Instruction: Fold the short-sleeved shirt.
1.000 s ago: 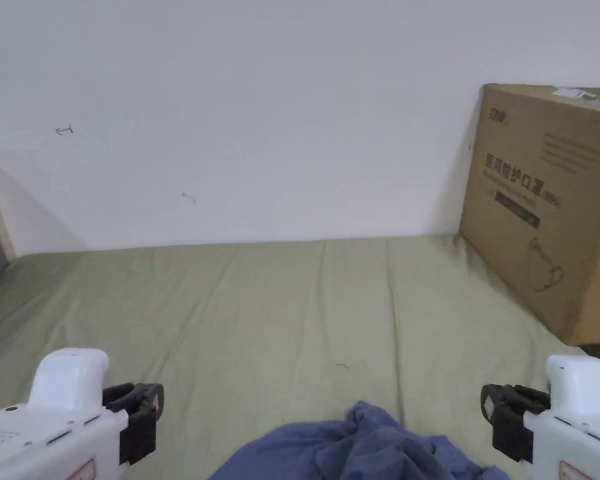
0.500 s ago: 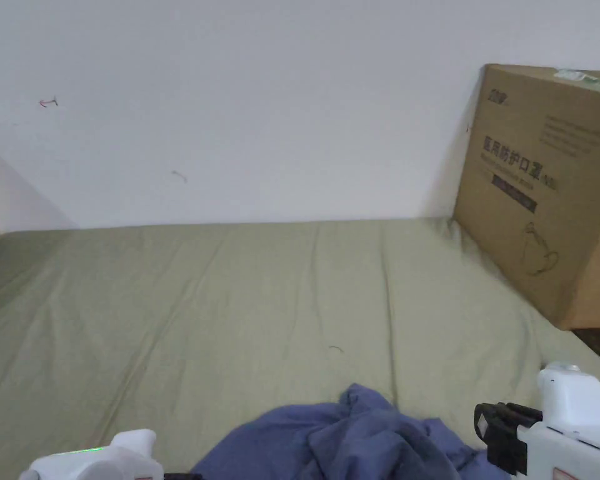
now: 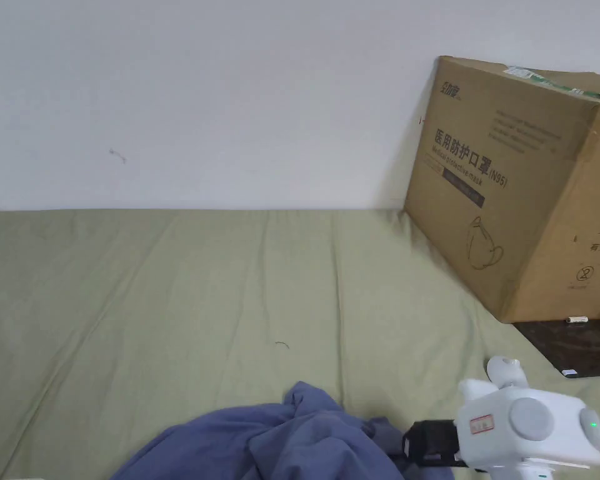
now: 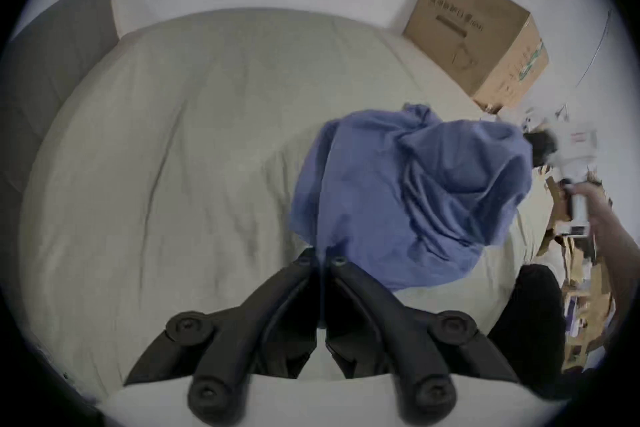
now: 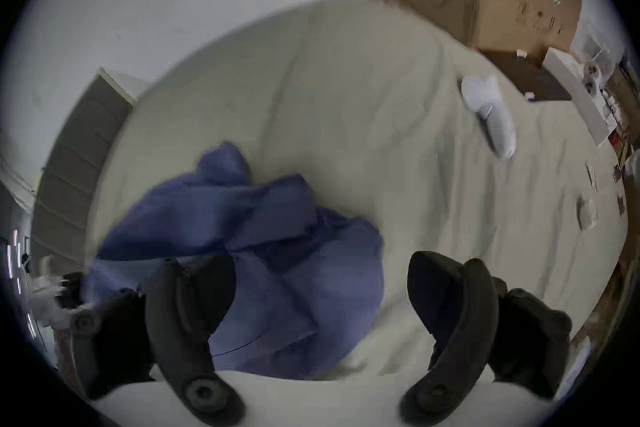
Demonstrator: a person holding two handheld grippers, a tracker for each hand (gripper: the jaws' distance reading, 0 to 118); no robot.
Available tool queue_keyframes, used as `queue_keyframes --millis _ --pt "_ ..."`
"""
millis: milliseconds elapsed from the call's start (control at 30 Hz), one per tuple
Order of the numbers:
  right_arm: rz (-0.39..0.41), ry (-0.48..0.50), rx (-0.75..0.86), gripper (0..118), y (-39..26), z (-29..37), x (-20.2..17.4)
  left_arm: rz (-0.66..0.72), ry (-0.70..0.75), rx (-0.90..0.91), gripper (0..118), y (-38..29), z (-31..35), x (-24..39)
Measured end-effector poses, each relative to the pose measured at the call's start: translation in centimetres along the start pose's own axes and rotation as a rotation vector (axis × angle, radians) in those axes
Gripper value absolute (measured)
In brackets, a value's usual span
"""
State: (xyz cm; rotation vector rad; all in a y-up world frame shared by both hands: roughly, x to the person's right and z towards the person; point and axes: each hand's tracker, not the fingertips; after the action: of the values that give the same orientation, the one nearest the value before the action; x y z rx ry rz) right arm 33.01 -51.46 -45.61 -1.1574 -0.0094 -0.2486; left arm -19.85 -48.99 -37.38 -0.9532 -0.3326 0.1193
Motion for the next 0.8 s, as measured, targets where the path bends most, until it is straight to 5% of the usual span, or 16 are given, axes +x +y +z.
queue_keyframes --millis 67,133,167,233,300,400,800 --pt "0.002 -0.053 -0.101 95 -0.4 -2.8 0.6 0.047 -0.024 0.002 1 -0.3 1.1 -0.6" --pt "0.013 -0.022 -0.148 61 -1.0 -4.0 0.7 0.054 -0.024 0.019 1 -0.5 2.0 -0.9" --pt "0.047 -0.059 -0.089 56 -1.3 -3.0 0.3 0.049 -0.018 0.032 1 -0.5 2.5 -0.9" --pt "0.099 -0.003 -0.036 2 -1.4 -0.4 -0.8 0.034 -0.009 0.045 1 -0.3 3.2 -1.1" --pt "0.13 -0.041 0.028 2 -1.8 2.2 -1.1 0.043 -0.022 0.058 1 0.3 4.0 -1.5" --pt "0.095 0.108 0.092 2 -1.2 7.2 -0.8 0.06 -0.051 0.117 1 1.9 6.1 -1.7" --pt "0.002 0.315 0.441 2 6.3 28.6 -1.6 -0.014 -0.022 0.515 1 15.4 20.3 -2.9"
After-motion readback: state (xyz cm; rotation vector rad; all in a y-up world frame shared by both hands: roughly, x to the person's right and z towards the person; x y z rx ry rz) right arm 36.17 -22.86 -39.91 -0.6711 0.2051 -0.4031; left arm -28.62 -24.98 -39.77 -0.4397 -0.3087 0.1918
